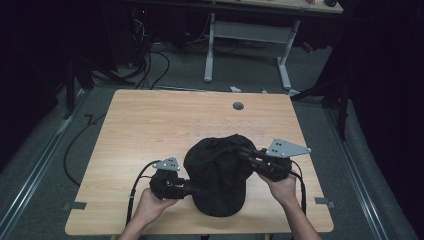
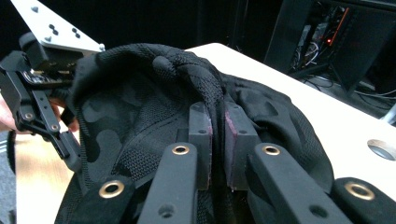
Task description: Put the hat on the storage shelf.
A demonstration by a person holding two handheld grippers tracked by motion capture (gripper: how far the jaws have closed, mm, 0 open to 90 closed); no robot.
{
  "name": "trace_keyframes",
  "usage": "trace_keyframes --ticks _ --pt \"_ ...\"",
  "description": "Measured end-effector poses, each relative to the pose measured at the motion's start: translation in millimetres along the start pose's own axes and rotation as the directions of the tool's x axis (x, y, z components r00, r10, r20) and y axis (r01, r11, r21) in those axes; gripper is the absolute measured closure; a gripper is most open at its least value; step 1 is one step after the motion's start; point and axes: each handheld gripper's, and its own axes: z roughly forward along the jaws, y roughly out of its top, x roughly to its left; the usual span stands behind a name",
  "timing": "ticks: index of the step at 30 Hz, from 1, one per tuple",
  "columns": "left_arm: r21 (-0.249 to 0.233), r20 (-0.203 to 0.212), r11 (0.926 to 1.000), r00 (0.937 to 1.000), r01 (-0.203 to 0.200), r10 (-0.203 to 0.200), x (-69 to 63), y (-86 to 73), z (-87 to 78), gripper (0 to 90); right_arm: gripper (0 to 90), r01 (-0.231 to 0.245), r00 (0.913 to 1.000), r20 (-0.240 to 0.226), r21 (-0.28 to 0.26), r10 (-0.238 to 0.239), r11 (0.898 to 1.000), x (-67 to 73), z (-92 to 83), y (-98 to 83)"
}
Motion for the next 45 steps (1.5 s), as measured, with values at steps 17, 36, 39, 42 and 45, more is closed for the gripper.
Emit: trace_keyframes --ticks 17,36,39,42,45 --pt "-0.032 0.091 0.9995 0.9959 -0.006 0.009 -19.4 8.1 -20.0 86.1 74.6 -0.018 0.9993 0.032 -0.041 0.019 0.999 -1.5 -5.3 -0.7" --pt "-0.162 0.057 0.9865 0.9977 -0.027 0.037 -21.6 19.1 -34.9 86.3 46.0 -0.151 0.9799 0.136 0.030 0.146 0.988 -16.3 -13.0 -37.4" --pt "-0.183 0.051 0.9828 0.9980 -0.027 0.037 -22.2 21.9 -37.1 86.2 45.7 -0.174 0.9709 0.179 0.073 0.159 0.982 -17.4 -10.5 -52.2" --pt "-0.207 0.045 0.9779 0.9982 -0.030 0.040 -22.7 24.3 -39.0 86.3 44.7 -0.206 0.9597 0.222 0.136 0.172 0.969 -20.1 -5.8 -69.5" --pt "-0.227 0.046 0.9736 0.9982 -0.028 0.039 -23.1 26.6 -41.1 86.3 43.8 -0.234 0.9459 0.276 0.216 0.170 0.948 -23.7 1.7 -87.9"
